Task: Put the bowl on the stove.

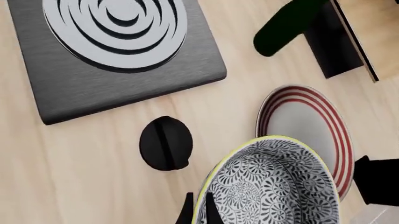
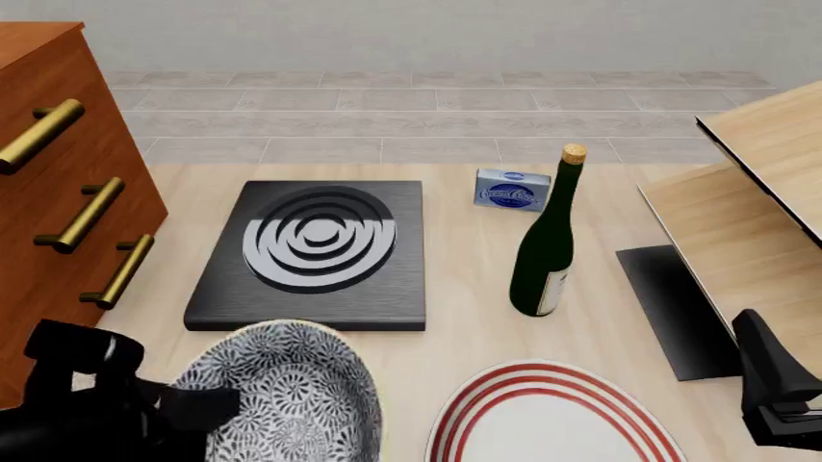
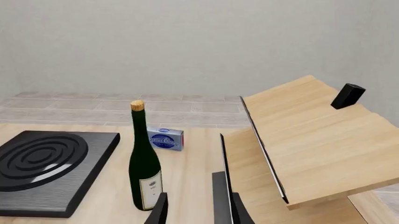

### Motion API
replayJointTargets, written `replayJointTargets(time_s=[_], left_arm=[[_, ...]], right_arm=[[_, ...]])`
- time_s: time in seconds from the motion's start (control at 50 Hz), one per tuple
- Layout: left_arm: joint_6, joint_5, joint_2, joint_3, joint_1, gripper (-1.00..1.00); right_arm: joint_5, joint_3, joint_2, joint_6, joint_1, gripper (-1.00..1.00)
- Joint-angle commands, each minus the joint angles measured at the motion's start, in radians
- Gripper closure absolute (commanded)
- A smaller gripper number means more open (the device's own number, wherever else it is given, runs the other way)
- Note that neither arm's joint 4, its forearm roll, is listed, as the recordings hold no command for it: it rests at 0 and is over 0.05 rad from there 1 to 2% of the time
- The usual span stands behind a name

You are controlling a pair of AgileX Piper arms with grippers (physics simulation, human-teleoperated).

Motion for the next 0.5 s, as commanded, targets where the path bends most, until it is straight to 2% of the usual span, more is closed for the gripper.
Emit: replayJointTargets(time_s=[0.02,0.22,0.26,0.36,0.5], left_arm=[[0.047,0.042,-0.026,-0.087,0.154,1.0],[0.103,0.037,0.031,-0.191,0.275,1.0],[0.151,0.019,0.078,-0.202,0.377,1.0],[0.133,-0.024,0.125,-0.22,0.402,1.0],[0.136,-0.044,0.195,-0.314,0.426,1.0]], right_arm=[[0.0,0.0,-0.002,-0.003,0.0,-1.0],[0.0,0.001,0.0,-0.005,0.0,-1.0],[-0.001,0.001,0.0,-0.007,0.0,-1.0],[0.0,0.001,-0.002,-0.007,0.0,-1.0],[0.0,0.001,-0.002,-0.009,0.0,-1.0]])
